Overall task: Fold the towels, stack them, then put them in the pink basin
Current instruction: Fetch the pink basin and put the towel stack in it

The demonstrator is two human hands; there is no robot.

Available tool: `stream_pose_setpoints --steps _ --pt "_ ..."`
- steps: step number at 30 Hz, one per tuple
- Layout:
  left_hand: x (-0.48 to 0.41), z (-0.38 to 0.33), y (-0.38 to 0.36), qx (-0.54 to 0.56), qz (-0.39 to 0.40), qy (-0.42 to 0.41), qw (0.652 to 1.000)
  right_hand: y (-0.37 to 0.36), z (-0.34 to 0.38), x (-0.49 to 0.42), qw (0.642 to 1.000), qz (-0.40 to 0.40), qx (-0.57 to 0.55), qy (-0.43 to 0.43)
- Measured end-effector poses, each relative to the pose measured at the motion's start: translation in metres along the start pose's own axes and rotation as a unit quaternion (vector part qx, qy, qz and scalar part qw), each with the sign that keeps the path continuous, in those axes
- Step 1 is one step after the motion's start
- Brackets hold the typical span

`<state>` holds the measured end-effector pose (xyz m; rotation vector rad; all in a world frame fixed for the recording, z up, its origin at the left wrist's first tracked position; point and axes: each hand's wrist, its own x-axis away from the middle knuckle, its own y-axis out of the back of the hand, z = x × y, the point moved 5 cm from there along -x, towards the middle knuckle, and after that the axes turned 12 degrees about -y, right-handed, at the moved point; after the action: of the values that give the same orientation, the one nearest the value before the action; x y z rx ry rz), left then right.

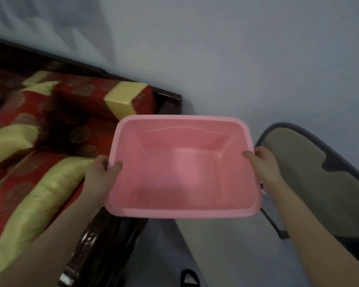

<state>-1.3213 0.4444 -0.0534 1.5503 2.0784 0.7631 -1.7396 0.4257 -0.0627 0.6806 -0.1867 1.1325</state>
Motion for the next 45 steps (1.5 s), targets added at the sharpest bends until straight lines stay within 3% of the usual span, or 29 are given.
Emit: stream_pose_setpoints --steps 7,13,17,21,26,35,45 --pt "0.087 0.088 0.224 0.0 -0.174 0.082 0.981 -0.169 0.109 0.138 0.975 0.192 0.06 0.099" --pt "0.228 0.183 0.38 -0.014 -0.299 0.179 0.937 -0.325 0.113 0.292 0.93 0.327 0.116 0.121" --pt "0.324 0.266 0.454 0.025 -0.323 0.272 0.906 -0.423 0.084 0.39 0.888 0.43 0.15 0.056" --pt "0.42 0.347 0.5 0.17 -0.297 0.371 0.863 -0.503 0.049 0.473 0.843 0.502 0.193 -0.036" --pt "0.493 0.412 0.525 0.269 -0.272 0.428 0.819 -0.577 0.02 0.546 0.768 0.571 0.287 -0.04" --pt "0.474 0.522 0.613 0.328 -0.291 0.489 0.754 -0.751 0.027 0.605 0.759 0.559 0.331 -0.038" --pt "0.351 0.633 0.776 0.319 -0.287 0.458 0.778 -0.944 0.114 0.665 0.771 0.545 0.33 0.001"
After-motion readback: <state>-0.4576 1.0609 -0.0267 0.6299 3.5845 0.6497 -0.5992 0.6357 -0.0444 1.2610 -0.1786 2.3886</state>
